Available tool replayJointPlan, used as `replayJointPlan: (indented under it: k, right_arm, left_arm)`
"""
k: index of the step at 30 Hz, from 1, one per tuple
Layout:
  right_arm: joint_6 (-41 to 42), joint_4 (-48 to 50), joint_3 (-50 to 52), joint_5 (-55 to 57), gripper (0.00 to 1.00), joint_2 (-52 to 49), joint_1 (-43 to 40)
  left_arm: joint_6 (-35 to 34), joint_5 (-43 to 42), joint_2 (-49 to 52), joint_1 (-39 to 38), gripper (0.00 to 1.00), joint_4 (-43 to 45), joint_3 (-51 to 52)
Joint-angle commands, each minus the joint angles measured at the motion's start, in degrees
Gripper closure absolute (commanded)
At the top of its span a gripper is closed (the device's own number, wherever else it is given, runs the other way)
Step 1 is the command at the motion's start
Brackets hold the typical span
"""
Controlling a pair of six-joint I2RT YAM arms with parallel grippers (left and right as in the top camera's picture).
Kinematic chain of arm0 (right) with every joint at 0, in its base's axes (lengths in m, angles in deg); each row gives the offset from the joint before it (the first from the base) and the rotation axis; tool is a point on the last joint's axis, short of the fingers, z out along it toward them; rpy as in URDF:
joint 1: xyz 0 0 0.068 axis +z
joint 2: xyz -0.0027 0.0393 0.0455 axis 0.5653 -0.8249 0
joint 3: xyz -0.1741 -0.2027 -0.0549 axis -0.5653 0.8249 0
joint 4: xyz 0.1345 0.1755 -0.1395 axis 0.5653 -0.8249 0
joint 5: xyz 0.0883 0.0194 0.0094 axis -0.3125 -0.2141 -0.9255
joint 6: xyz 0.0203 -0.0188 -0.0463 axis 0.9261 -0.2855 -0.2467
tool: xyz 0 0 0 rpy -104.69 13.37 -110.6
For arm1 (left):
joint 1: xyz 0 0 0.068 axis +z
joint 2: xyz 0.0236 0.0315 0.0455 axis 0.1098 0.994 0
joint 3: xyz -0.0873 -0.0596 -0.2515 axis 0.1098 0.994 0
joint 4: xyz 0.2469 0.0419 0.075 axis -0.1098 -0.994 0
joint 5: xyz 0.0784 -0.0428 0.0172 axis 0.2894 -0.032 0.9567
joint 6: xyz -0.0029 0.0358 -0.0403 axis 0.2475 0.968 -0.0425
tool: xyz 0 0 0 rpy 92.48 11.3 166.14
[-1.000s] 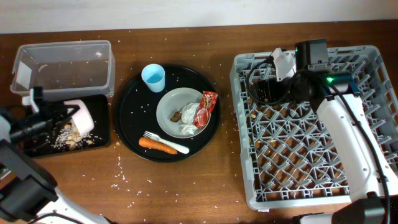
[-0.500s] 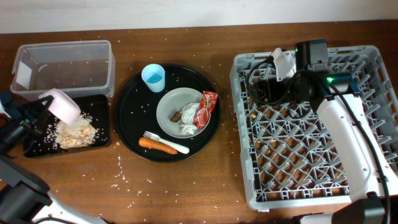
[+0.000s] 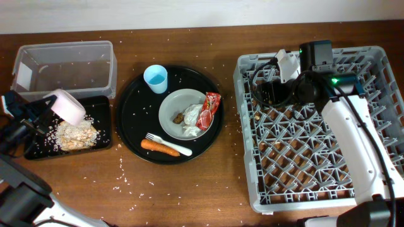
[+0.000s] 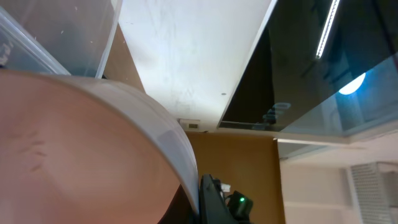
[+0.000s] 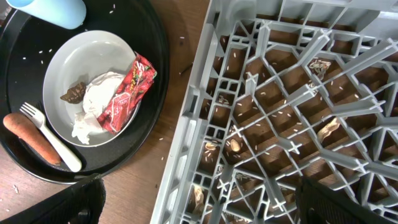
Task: Sort waste into correct bins and load items into the dishwasher rack
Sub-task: 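Carry the bowl left and tip rice onto the black tray, then set the emptied pink bowl back on the round tray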
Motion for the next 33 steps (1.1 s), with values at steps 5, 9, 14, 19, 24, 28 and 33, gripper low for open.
replayJointPlan:
  k: [5, 9, 14, 19, 24, 28, 33]
  right_arm:
    - [-0.4, 0.0, -0.7, 0.5, 0.04, -0.2, 0.0]
    - [-0.4, -0.4, -0.7, 0.5, 0.04, -0.2, 0.0]
    - [0.0, -0.4, -0.7, 0.5, 0.04, -0.4, 0.0]
    - [0.0, -1.3, -0.7, 0.5, 0.04, -0.4, 0.0]
    - [0.0, -1.5, -0.7, 0.5, 0.04, -0.4, 0.0]
    - [0.0, -1.4, -0.7, 0.5, 0.04, -0.4, 0.0]
    - [0.0, -1.3, -0.7, 0.5, 0.04, -0.4, 0.0]
  left_arm:
    - [-9.7, 13.0, -0.5, 0.9, 1.00, 11.0, -0.6]
    - [-10.2, -1.4, -1.1, 0.3, 1.00, 9.6, -1.1]
    - [-10.2, -1.4, -6.1, -1.6, 1.00, 9.6, -1.2]
    - [-10.4, 26.3, -13.0, -2.4, 1.00, 16.1, -1.7]
    - [-17.6, -1.4, -13.5, -2.9, 1.00, 13.0, -2.0]
    - [-16.1, 3.1, -14.0, -4.4, 1.00, 14.3, -2.1]
    - [-16.1, 31.7, -21.4, -20.1, 1.00, 18.3, -4.7]
